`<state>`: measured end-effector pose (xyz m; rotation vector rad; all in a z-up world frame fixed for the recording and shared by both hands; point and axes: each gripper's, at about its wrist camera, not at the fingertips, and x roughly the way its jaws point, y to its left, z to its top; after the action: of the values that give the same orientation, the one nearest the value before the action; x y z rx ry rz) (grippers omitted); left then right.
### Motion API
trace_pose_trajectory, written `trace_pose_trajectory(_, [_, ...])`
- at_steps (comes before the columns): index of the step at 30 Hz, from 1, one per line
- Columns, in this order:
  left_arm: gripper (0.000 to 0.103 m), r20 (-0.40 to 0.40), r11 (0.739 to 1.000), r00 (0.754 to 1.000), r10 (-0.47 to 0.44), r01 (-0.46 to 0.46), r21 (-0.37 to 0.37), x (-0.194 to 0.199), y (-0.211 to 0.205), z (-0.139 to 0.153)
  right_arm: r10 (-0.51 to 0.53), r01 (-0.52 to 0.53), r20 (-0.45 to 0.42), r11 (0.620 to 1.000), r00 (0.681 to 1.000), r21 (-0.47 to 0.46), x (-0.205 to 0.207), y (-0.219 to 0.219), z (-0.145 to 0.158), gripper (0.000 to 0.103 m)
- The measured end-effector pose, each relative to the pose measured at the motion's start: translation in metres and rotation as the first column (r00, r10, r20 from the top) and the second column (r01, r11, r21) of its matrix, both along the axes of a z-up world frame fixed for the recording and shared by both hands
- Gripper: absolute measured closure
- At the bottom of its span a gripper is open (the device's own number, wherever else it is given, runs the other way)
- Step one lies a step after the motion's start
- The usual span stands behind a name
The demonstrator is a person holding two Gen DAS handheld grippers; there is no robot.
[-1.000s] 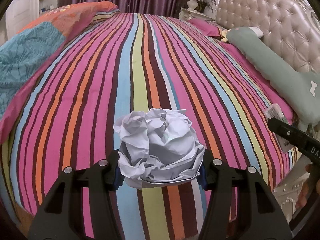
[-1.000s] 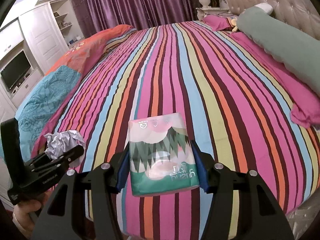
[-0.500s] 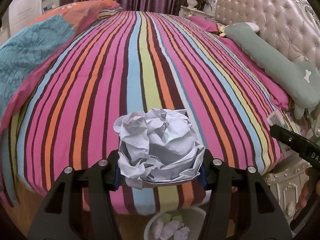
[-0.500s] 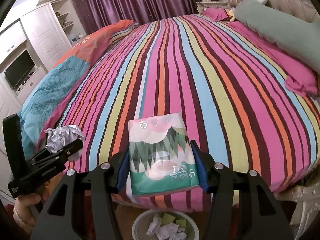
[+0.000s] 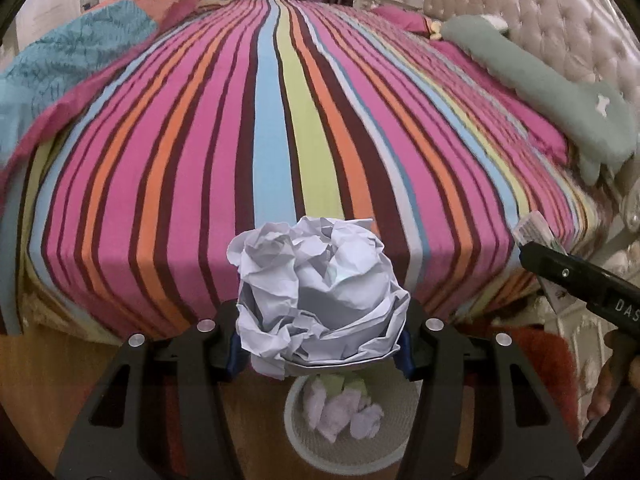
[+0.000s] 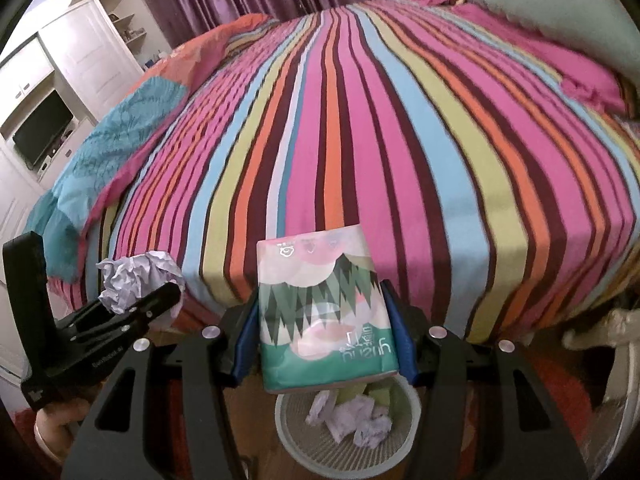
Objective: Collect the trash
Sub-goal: 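Carry the paper ball and tissue pack over the wastebasket and open both tools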
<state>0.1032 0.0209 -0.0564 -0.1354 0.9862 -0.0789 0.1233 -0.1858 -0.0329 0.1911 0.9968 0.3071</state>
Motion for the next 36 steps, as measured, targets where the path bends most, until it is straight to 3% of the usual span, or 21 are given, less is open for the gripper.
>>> trace_pose_trajectory(14, [0.048,-0.196,0.998,0.979,-0.062,0.061,-0.012,-0.056,-0.031,-0.081,0.005,-0.012,-0.157,0.999,0.988,-0.043,-0.048,0.013,-0.065,0.05])
trace_pose_trajectory(27, [0.048,-0.344,0.995,0.934,-0.094,0.1,-0.001,-0.052,-0.044,-0.135,-0.026,-0.007,-0.329,0.995,0.944,-0.097,-0.045,0.014,-0.123,0.05])
trace_pose_trajectory(36, [0.048,-0.457,0.996,0.885,-0.085,0.081,-0.029,-0.043,-0.047,-0.174,-0.066,0.017,-0.442,0.993,0.894,-0.114,-0.04,0.011,-0.164,0.05])
